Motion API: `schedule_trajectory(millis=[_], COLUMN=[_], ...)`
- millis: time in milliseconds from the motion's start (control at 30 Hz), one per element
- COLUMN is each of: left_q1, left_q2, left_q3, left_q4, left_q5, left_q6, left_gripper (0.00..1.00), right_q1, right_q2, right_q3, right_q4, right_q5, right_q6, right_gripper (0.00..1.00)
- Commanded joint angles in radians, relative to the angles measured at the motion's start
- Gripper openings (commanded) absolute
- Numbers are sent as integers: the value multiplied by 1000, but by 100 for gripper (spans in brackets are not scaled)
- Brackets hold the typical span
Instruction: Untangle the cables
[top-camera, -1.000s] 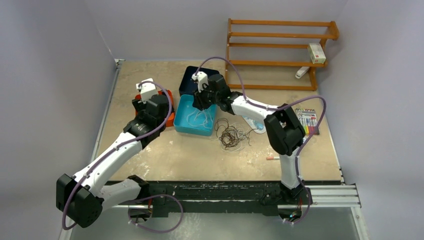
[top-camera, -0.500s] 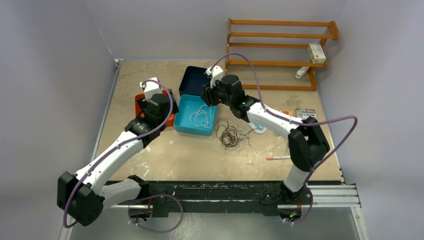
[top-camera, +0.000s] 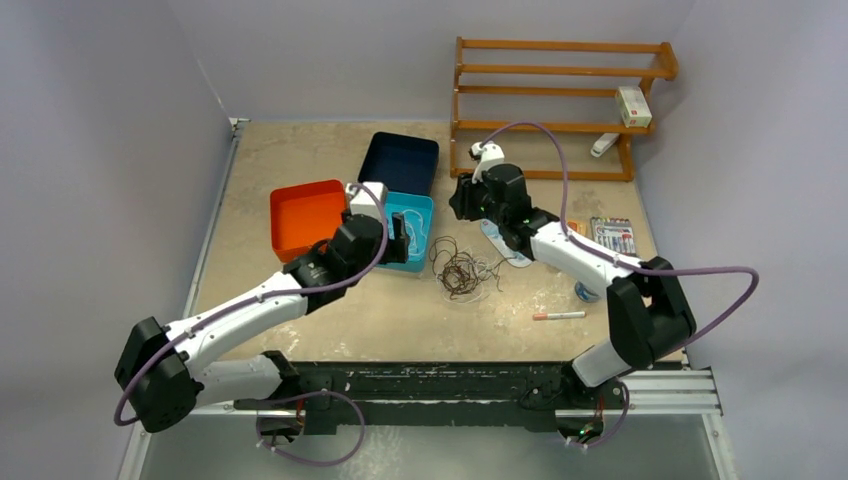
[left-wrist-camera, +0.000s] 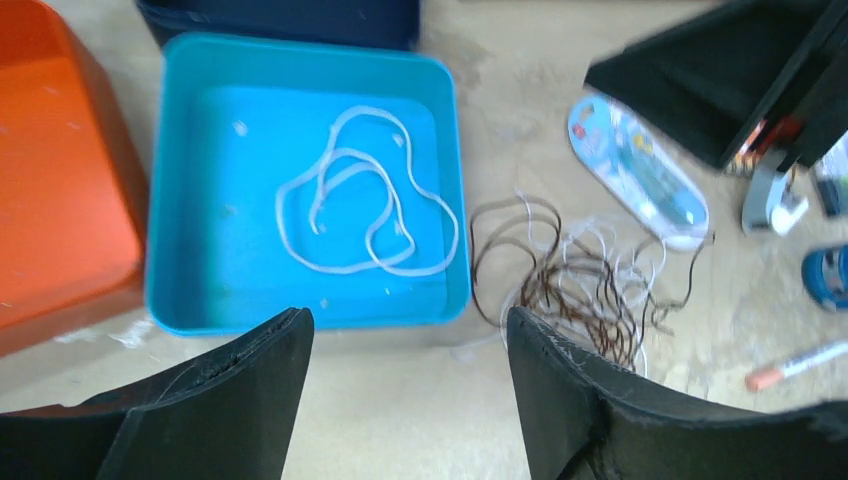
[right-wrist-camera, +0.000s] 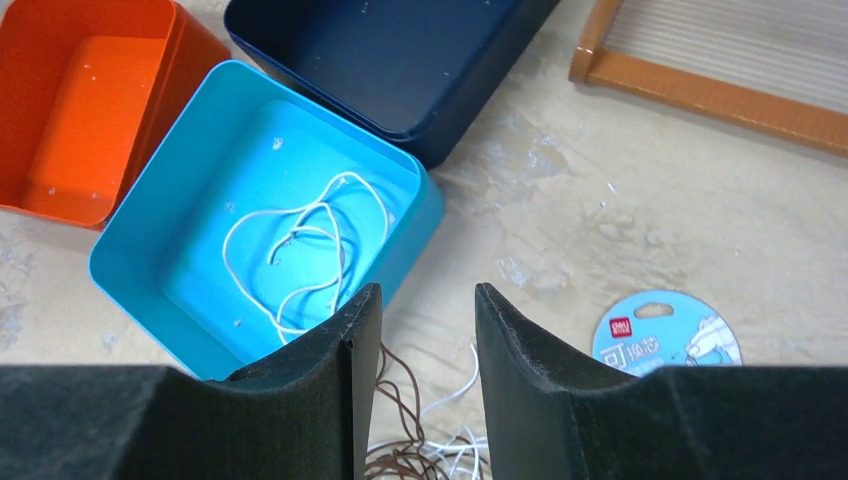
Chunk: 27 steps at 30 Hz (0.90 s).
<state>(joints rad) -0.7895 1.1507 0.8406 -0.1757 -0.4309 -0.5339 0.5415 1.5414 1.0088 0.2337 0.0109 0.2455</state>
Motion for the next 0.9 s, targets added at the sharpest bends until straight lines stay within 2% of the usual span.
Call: schedule_trajectory(millis=[0, 133, 467, 667, 867], left_q1=[-38, -71, -121, -126, -128], left_q2=[9, 43, 185, 262, 322], left_q3=[-116, -164, -191, -191, -192], left_q4=[133, 201, 309, 355, 408], left_q5=[111, 149, 200, 176, 131], left_q6=[-24, -7, 55, 84, 102], left_gripper=[69, 68, 68, 67, 61], right_q1=[-13, -16, -20, -18, -19], right_q2=[-88, -122, -128, -128, -133], right_q3=[-31, -78, -77, -74, -76], right_q4=[24, 44, 44, 48, 46], right_q5=[15, 20, 6, -3, -5], right_q6=[49, 46, 33, 34, 35], right_gripper=[42, 42, 42, 41, 41])
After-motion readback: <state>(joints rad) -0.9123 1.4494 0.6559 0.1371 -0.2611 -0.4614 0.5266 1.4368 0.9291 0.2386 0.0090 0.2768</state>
